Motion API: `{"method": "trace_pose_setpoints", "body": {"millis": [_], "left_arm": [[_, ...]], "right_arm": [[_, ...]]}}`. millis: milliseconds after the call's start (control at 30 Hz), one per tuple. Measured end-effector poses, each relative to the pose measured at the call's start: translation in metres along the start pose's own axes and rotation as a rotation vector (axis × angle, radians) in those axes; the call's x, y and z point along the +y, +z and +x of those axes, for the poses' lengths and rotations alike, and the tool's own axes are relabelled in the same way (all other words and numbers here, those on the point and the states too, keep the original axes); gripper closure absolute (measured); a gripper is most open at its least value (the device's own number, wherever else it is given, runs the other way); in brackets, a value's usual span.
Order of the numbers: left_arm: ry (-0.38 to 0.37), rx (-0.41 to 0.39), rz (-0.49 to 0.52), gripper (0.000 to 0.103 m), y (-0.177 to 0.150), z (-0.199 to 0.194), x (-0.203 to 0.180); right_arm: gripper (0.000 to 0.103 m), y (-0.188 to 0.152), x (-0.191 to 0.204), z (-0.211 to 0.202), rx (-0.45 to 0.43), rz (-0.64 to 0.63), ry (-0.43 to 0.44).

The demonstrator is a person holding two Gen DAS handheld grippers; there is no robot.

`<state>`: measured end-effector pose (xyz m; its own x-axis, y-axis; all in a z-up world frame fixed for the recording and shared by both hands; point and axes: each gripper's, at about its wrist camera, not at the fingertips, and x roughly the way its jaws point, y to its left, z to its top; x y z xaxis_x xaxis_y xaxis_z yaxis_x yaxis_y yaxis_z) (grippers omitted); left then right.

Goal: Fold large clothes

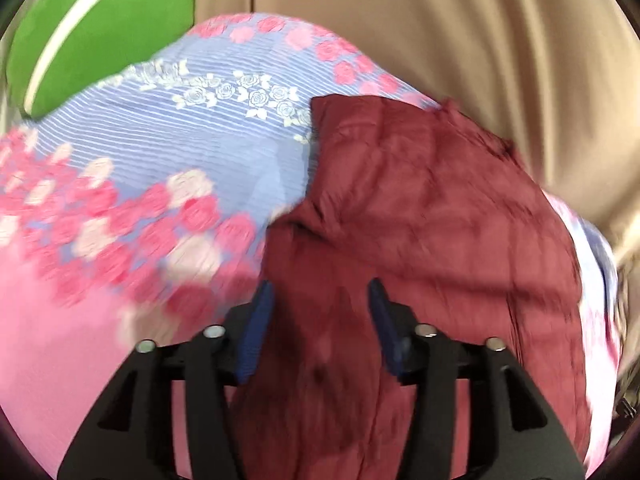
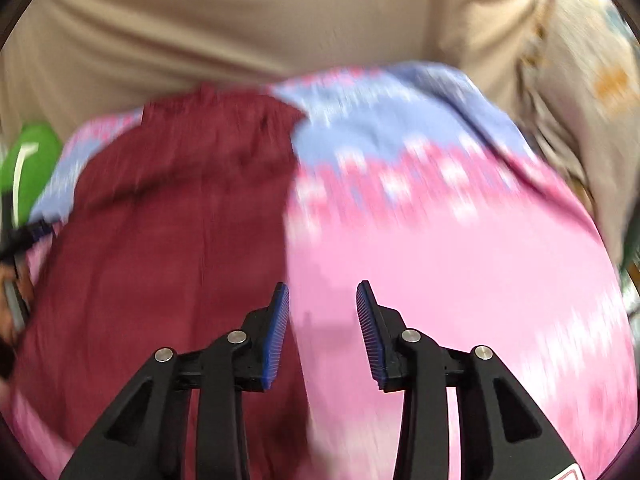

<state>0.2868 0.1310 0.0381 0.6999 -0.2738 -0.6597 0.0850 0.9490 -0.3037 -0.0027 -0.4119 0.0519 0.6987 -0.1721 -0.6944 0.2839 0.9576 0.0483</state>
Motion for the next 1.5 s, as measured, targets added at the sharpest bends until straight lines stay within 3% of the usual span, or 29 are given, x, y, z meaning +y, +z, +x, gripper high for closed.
{"method": "trace_pose_setpoints", "body": {"millis": [167, 267, 433, 533, 633, 667, 700, 733, 900, 1100, 1333, 1400, 1500], "left_arm": [[-0.054, 0.137, 0.011, 0.044, -0.057, -0.050, 0.024], [-0.046, 0.169, 0.016, 0.044, -0.089, -0.066, 0.032], [0.066, 0.129, 0.142, 0.040, -0.125, -0.086, 0.014], [0.114, 0.107, 0.182, 0.039, -0.135, -0.086, 0.007], [0.150, 0.092, 0.212, 0.038, -0.139, -0.085, 0.002], [0.157, 0.090, 0.216, 0.038, -0.139, -0.084, 0.002], [0.161, 0.089, 0.221, 0.037, -0.140, -0.084, 0.001], [0.164, 0.088, 0.223, 0.036, -0.140, -0.084, 0.001], [0.164, 0.089, 0.226, 0.036, -0.141, -0.085, 0.002], [0.179, 0.073, 0.215, 0.035, -0.141, -0.082, -0.001], [0.187, 0.067, 0.213, 0.034, -0.141, -0.082, -0.002], [0.187, 0.066, 0.211, 0.034, -0.141, -0.082, -0.002], [0.179, 0.073, 0.209, 0.033, -0.142, -0.085, 0.001]], "right_arm": [[0.066, -0.101, -0.010, -0.034, 0.082, -0.011, 0.010], [0.067, -0.124, 0.012, -0.033, 0.099, -0.070, 0.023], [0.057, -0.124, 0.052, -0.033, 0.025, -0.189, 0.022], [0.041, -0.113, 0.066, -0.027, -0.038, -0.243, -0.057], [0.038, -0.101, 0.070, -0.018, -0.074, -0.284, -0.101], [0.048, -0.098, 0.069, -0.014, -0.068, -0.283, -0.095], [0.064, -0.095, 0.067, -0.009, -0.048, -0.274, -0.073], [0.102, -0.093, 0.061, -0.005, -0.002, -0.244, -0.030], [0.103, -0.110, 0.018, -0.035, 0.023, -0.038, 0.091], [0.103, -0.145, -0.019, -0.038, 0.099, 0.070, -0.006], [0.097, -0.113, 0.013, -0.074, -0.073, 0.038, 0.129], [0.094, -0.106, 0.021, -0.059, -0.044, 0.026, 0.174], [0.098, -0.114, 0.017, -0.015, 0.078, 0.010, 0.073]]}}
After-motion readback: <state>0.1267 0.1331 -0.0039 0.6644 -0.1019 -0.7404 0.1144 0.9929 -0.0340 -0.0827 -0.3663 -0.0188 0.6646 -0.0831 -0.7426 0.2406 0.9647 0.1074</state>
